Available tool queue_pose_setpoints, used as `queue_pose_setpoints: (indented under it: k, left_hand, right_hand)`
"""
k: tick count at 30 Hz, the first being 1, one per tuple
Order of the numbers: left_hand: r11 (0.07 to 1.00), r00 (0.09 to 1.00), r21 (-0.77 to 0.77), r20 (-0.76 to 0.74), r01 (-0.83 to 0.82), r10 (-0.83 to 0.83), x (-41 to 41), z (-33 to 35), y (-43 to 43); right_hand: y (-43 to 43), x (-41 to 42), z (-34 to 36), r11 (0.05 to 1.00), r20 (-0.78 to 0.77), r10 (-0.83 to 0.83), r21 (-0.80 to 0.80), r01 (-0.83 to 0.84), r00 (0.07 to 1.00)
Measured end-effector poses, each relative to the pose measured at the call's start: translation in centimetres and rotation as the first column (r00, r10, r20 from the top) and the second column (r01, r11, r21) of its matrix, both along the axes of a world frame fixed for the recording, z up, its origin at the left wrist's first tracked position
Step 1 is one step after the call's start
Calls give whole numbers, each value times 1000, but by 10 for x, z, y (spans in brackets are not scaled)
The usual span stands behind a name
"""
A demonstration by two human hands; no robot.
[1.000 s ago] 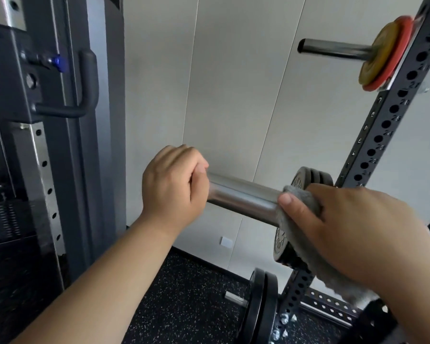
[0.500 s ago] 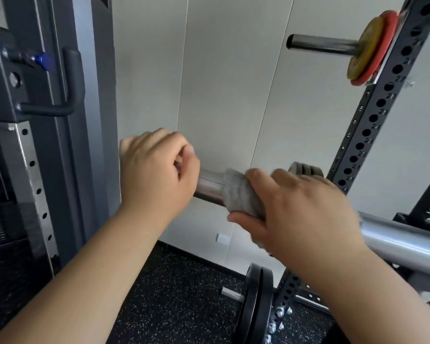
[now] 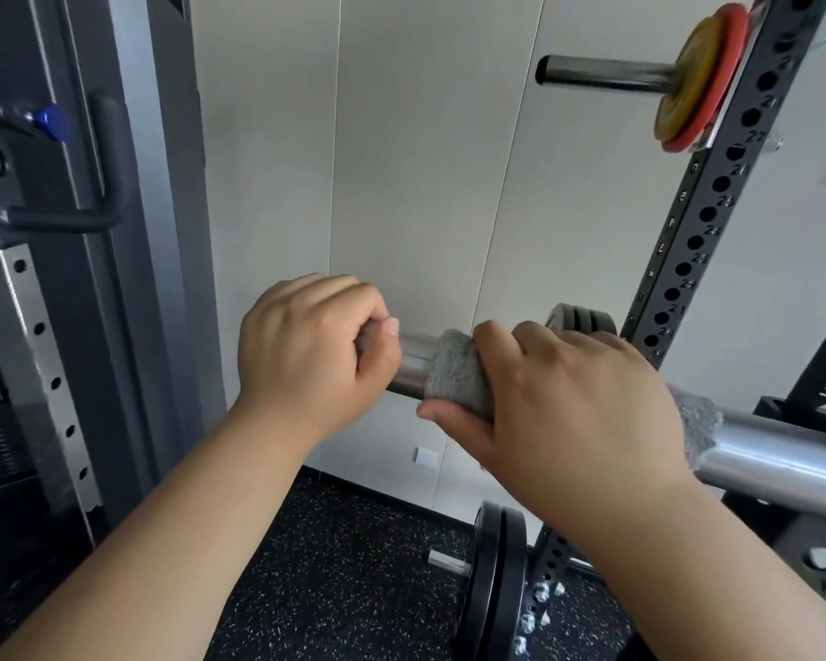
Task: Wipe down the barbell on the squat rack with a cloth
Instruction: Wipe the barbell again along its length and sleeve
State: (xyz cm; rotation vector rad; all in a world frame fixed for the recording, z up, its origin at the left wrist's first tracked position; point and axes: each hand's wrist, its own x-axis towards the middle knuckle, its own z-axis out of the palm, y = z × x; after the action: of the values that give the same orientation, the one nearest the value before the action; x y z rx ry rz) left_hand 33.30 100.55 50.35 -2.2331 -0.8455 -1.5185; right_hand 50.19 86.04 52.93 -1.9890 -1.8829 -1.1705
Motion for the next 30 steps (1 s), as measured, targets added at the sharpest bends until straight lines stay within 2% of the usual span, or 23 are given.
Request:
queue_pose_setpoints:
  k: [3,7,10,14,17,21,24,30]
  left_hand:
    - [1000,999,27,31,8,-9,2,-3,1]
    - [1000,999,21,35,-5,4,3,-3,1]
    - [998,999,-50,3,-34,35,3,1,-2]
    - [973,983,-186,-144,-139,113,2,15,-5]
    - [960,971,-230,-214,-157,108,4,24,-5]
    - [942,967,-291,-232,-170,103,7,35,-4]
    - [947,972,-277,-211,-165,108,6,33,-6]
    - [968,983,-209,-146,-137,108,3,22,-9]
  right_hand:
    - [-22,22,-6,998,-58,17,56,-14,998]
    - [-73,61,1,974,-221,-113,166,152,969]
    - [-85,71,-6,919,-308,-163,298,258,937]
    - [-80,64,-4,869,-270,-247,364,336,931]
    - [-68,55,-7,906,-243,-212,313,283,947]
    - [-53,53,-20,945,-152,-125,283,164,980]
    - [-64,60,-23,964,-114,-68,249,94,991]
    - [-101,88,-20,937,-189,-150,286,200,970]
